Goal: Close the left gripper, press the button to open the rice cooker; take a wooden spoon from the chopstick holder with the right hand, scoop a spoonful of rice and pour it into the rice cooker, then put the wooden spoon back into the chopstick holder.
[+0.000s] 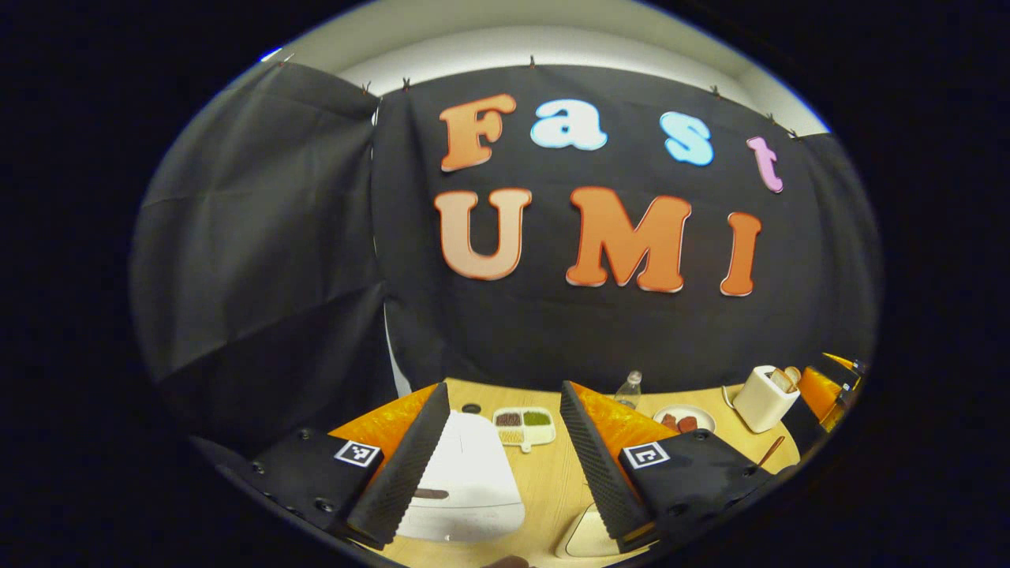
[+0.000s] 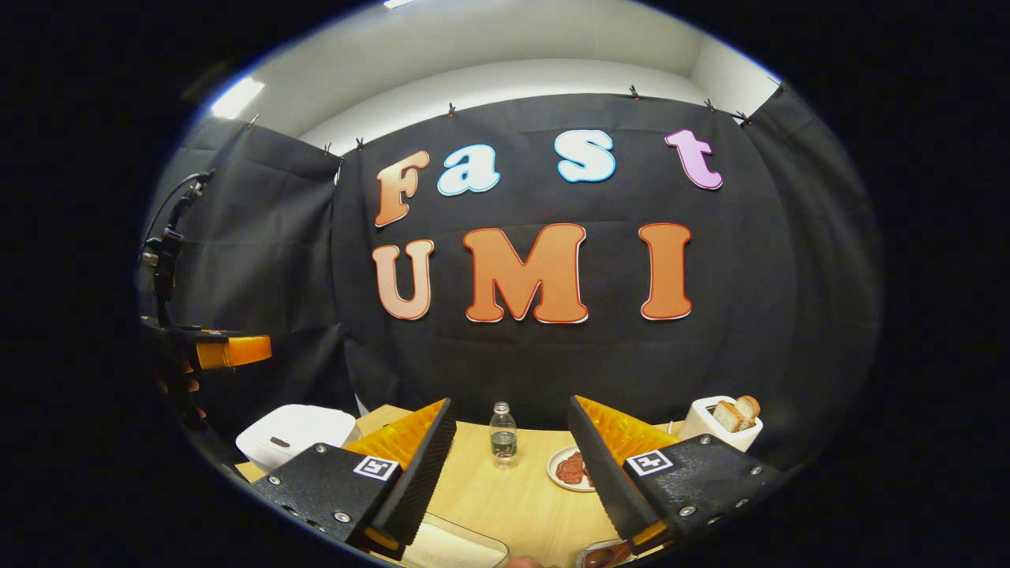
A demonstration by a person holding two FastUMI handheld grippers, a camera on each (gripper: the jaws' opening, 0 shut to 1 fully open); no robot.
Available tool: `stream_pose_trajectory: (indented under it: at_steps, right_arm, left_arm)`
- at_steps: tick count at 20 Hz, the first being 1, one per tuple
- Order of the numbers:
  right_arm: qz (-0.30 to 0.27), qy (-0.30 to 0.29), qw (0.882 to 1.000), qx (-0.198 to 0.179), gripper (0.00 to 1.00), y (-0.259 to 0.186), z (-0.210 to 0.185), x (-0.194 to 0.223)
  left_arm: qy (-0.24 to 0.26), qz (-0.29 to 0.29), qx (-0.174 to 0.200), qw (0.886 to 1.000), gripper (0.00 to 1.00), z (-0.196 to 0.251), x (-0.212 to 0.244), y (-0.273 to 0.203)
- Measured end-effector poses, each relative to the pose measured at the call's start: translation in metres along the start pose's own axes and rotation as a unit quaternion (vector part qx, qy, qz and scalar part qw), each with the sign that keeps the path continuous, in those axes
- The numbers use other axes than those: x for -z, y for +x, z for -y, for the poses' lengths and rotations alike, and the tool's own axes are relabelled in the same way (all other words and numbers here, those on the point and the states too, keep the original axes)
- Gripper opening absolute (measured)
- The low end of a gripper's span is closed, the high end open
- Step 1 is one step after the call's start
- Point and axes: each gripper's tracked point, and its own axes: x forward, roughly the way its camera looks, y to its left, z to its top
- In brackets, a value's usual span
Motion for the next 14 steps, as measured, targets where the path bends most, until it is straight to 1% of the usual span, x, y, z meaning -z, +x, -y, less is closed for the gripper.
stream_pose_trajectory:
  at_steps: [1, 2, 4, 7, 9, 10, 11, 12, 13, 14]
  right_arm:
    - [0.002, 0.002, 1.0, -0.006, 0.9, 0.001, -0.006, -0.002]
    - [0.006, 0.001, 1.0, -0.009, 0.9, 0.001, -0.01, -0.006]
    - [0.021, -0.002, 1.0, -0.011, 0.89, 0.001, -0.018, -0.017]
    - [0.059, -0.015, 0.998, -0.013, 0.89, -0.001, -0.025, -0.035]
    - [0.081, -0.025, 0.996, -0.017, 0.89, -0.004, -0.028, -0.045]
    - [0.086, -0.029, 0.996, -0.021, 0.9, -0.004, -0.033, -0.043]
    - [0.089, -0.033, 0.995, -0.024, 0.9, -0.005, -0.033, -0.043]
    - [0.09, -0.037, 0.995, -0.023, 0.9, -0.004, -0.033, -0.043]
    - [0.091, -0.039, 0.995, -0.021, 0.9, -0.004, -0.031, -0.043]
    - [0.092, -0.038, 0.995, -0.022, 0.89, -0.003, -0.032, -0.046]
  left_arm:
    - [0.016, 0.026, -0.005, 1.0, 0.96, 0.001, -0.009, -0.007]
    - [0.027, 0.049, -0.005, 0.998, 0.99, 0.003, -0.017, -0.015]
    - [0.027, 0.073, 0.005, 0.997, 0.99, 0.013, -0.026, -0.025]
    - [0.005, 0.073, 0.016, 0.997, 0.96, 0.019, -0.014, -0.033]
    - [0.01, 0.075, 0.015, 0.997, 0.94, 0.018, -0.007, -0.032]
    - [0.013, 0.078, 0.013, 0.997, 0.94, 0.018, -0.005, -0.032]
    - [0.016, 0.081, 0.015, 0.996, 0.96, 0.022, -0.005, -0.031]
    - [0.019, 0.084, 0.017, 0.996, 0.94, 0.024, -0.005, -0.032]
    - [0.019, 0.089, 0.017, 0.996, 0.99, 0.025, -0.005, -0.034]
    - [0.021, 0.094, 0.015, 0.995, 0.96, 0.025, -0.008, -0.034]
